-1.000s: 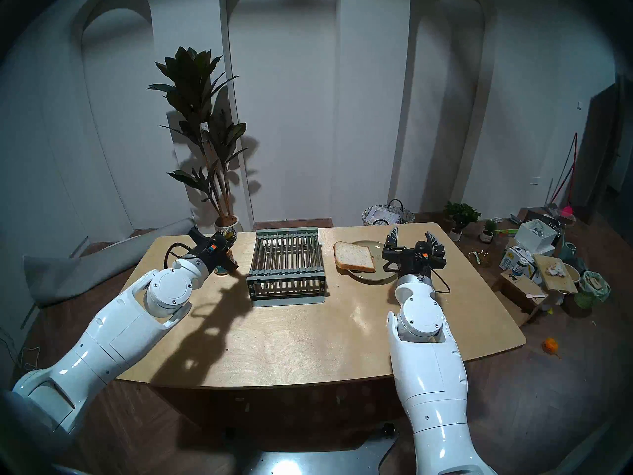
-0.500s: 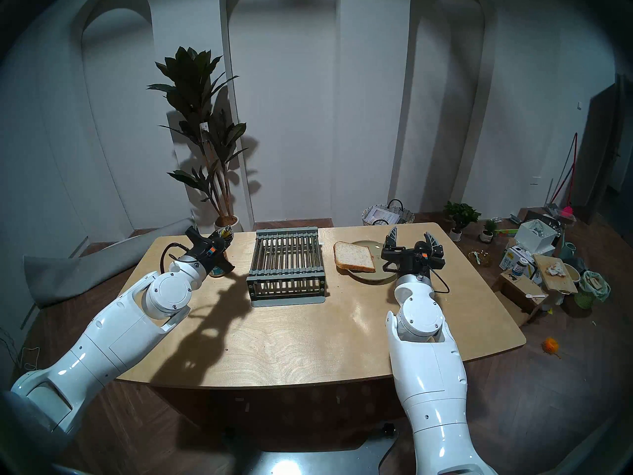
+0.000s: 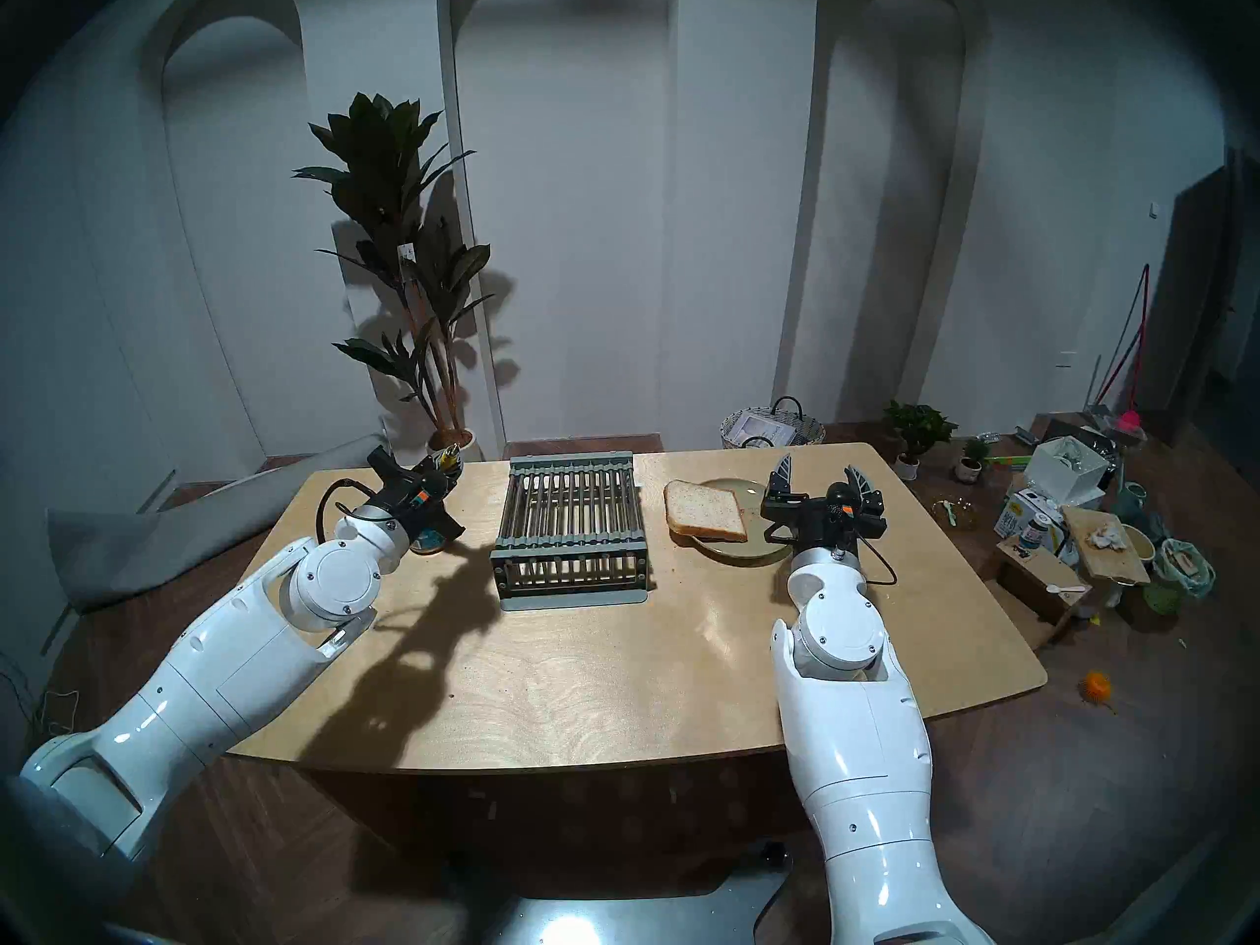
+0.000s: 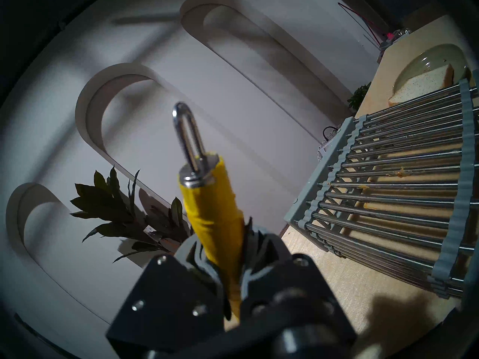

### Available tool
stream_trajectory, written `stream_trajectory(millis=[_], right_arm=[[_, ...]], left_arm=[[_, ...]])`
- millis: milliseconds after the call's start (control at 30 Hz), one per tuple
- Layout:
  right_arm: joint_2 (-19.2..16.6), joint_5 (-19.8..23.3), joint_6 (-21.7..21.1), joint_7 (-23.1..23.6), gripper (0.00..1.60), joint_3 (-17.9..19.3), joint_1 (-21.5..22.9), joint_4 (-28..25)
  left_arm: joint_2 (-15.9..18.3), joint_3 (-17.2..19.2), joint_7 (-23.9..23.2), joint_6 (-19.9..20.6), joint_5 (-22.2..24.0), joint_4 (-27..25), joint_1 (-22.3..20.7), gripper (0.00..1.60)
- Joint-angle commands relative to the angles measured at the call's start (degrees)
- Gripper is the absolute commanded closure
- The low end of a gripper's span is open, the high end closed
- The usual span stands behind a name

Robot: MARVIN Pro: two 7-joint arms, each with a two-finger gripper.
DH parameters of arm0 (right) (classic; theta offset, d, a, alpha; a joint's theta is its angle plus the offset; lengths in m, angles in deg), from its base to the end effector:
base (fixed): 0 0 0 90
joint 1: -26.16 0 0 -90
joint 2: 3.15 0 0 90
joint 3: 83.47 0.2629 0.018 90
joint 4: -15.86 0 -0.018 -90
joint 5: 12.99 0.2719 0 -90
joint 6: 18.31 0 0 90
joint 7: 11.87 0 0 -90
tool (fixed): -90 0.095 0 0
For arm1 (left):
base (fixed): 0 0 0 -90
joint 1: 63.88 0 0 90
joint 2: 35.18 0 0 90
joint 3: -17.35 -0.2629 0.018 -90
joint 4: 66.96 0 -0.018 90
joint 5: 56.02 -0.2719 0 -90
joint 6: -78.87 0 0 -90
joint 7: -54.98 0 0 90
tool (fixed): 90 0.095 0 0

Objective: Spread peanut butter over the slice of bread with the knife

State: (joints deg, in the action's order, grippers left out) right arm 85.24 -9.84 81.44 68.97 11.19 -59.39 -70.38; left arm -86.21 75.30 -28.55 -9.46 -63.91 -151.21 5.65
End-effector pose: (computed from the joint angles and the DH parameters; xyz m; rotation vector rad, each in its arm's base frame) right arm 0.4000 -0.0550 -0.2581 1.9059 -0.3019 2.2939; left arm 0.4366 0.0507 -0.2308 -1.6479 1.0867 -1.8387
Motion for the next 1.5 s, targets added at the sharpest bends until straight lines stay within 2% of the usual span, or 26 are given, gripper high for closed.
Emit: stream_trajectory(millis=[0, 833, 1267, 1467], right_arm=[[0.0, 0.0, 0.0, 0.0, 0.00, -0.1, 1.2, -0.8], [-0.2, 0.9, 0.4, 0.1, 0.00, 0.1, 1.0, -0.4], [-0.4, 0.6, 0.5, -0.2, 0.00, 0.2, 0.4, -1.2], [-0.4, 0.5, 0.5, -0.3, 0.00, 0.1, 0.3, -1.3]], left_arm=[[-0.1, 1.1, 1.0, 0.2, -1.1, -1.2, -2.9, 1.60], [0.7, 1.5, 1.6, 1.0, -3.1, -3.3, -2.5, 1.60], [0.9, 2.8, -0.5, 1.9, 2.2, -6.5, -0.4, 1.60], [1.2, 2.7, -0.9, 2.5, 2.9, -7.3, -0.3, 1.60]])
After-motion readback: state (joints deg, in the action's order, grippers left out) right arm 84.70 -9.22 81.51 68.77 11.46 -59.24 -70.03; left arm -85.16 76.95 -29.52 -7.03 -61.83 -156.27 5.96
